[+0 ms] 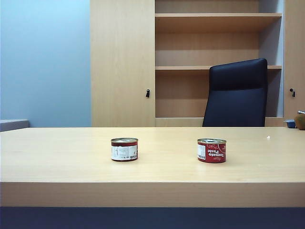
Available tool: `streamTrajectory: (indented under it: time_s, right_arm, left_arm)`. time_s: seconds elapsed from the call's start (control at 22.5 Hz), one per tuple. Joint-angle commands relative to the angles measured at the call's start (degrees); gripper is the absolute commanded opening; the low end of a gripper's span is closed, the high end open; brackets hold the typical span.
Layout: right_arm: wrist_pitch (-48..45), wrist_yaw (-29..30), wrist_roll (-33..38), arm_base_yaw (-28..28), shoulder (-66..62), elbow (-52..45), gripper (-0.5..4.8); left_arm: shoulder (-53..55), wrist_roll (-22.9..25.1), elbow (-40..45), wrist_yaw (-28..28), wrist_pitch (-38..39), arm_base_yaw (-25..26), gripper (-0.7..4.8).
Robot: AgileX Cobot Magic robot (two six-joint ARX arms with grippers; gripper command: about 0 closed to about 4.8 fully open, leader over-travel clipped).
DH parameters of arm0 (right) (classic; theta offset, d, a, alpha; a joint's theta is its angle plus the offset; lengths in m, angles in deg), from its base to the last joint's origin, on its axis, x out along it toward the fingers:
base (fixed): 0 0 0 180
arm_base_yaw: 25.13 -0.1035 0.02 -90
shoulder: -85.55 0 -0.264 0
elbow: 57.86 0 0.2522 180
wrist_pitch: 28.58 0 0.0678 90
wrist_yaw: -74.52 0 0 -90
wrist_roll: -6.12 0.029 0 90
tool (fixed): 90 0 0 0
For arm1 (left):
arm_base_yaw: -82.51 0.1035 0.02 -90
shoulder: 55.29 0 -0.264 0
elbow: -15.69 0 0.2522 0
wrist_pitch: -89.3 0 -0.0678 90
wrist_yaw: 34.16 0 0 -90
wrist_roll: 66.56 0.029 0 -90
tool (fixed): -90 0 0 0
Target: Stack a can of tomatoes on the right onto the can of tomatoes on the left.
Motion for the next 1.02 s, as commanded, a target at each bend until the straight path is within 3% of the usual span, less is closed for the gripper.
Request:
streamTrajectory:
  time_s: [0.04,0.4,0.53,0.67,0.75,0.89,0.93,1.02]
  right_arm:
    - [-0.9,-0.1,0.2,-0.1,0.1,-0.3,0.00]
    - [-2.6,-0.2,0.2,0.0,0.1,-0.2,-0.01]
    - [-8.2,-0.2,4.3,-0.1,0.1,3.6,-0.02]
    - [-6.2,-2.8,4.7,0.0,0.0,14.1,-0.02]
    - [-0.7,-2.6,3.8,0.0,-0.5,19.7,-0.01]
    - [14.0,4.2,-12.1,-0.1,-9.2,32.5,0.00]
    - [16.5,5.1,-13.8,-0.1,-12.0,34.9,0.01]
    - [21.7,8.0,-14.7,-0.2,-22.2,42.3,0.64]
  left_arm:
    - [0.0,0.2,-0.2,-0.2,-0.6,0.0,-0.05]
    - [0.0,0.2,-0.3,-0.2,-0.9,0.0,-0.05]
    - [0.0,0.3,-4.3,2.8,-1.2,0.0,-0.05]
    - [0.0,0.2,-13.5,4.4,-0.7,0.0,-0.05]
    - [0.8,0.3,-17.9,7.9,1.3,0.0,-0.05]
    - [11.6,7.1,-24.9,20.9,2.5,0.0,-0.05]
    - [14.8,8.0,-26.0,23.0,2.6,0.0,-0.05]
    - [26.4,9.7,-29.9,30.6,3.1,0.0,-0.05]
